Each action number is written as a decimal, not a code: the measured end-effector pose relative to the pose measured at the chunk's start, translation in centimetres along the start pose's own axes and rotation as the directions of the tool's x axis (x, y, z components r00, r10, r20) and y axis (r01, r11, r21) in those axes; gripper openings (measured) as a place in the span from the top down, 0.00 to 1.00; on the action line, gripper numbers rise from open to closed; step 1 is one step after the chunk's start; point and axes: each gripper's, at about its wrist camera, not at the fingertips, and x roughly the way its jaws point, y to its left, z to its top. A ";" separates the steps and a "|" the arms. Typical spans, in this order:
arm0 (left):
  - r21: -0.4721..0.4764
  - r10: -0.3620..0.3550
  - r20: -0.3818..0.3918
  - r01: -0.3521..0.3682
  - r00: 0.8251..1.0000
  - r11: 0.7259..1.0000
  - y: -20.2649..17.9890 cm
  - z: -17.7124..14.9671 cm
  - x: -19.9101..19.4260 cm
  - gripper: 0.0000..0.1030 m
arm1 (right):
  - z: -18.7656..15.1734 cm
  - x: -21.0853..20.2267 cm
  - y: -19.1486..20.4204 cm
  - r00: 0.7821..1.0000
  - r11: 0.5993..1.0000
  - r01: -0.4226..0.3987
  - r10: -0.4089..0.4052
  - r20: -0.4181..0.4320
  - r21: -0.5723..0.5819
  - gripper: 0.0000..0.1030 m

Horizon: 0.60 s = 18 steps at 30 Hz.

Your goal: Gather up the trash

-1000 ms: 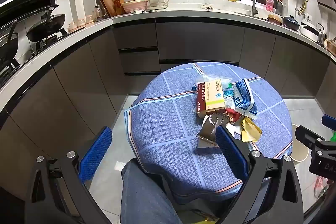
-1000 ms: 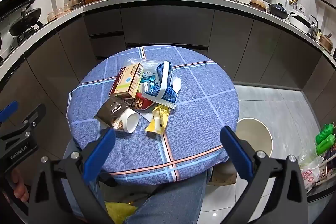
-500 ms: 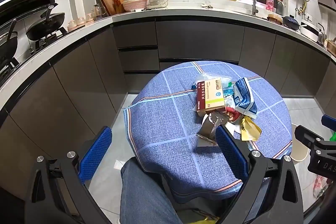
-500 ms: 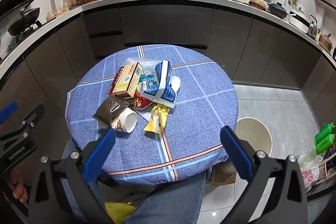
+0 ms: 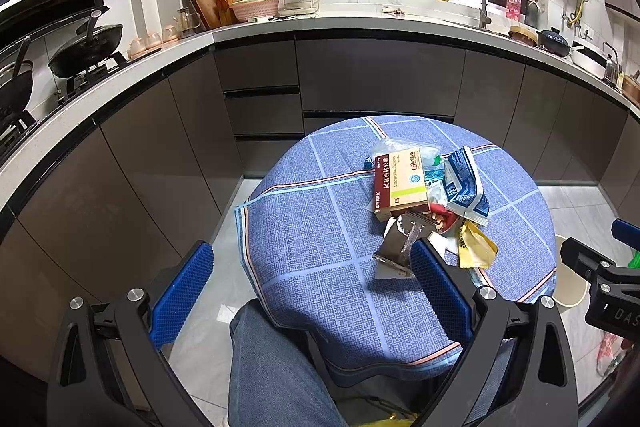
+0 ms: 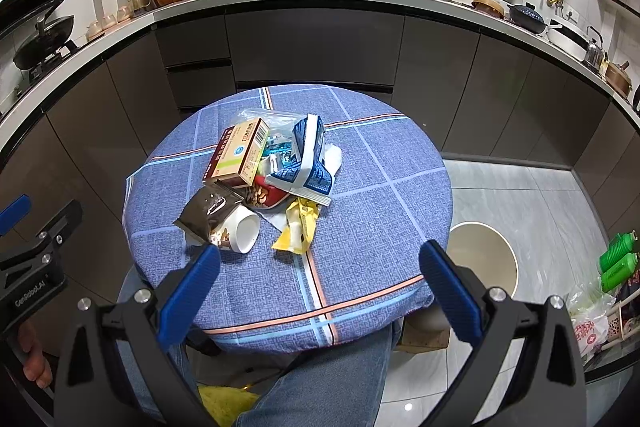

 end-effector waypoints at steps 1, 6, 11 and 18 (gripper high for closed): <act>0.000 0.000 -0.001 0.000 1.000 1.000 0.0 0.0 0.0 0.08 | 0.0 0.0 0.0 1.000 1.000 0.002 -0.002 0.000 -0.001 0.03; 0.001 0.000 -0.001 0.000 1.000 1.000 0.0 0.0 0.0 0.08 | 0.1 0.0 0.0 1.000 1.000 0.004 -0.004 -0.001 -0.001 0.03; 0.002 0.000 0.000 0.000 1.000 1.000 0.1 0.1 0.0 0.08 | 0.1 0.0 0.0 1.000 1.000 0.004 -0.004 -0.001 -0.001 0.03; 0.005 0.000 0.000 0.000 1.000 1.000 -0.2 0.1 0.1 0.08 | 0.1 -0.1 0.0 1.000 1.000 0.005 -0.005 0.000 -0.001 0.03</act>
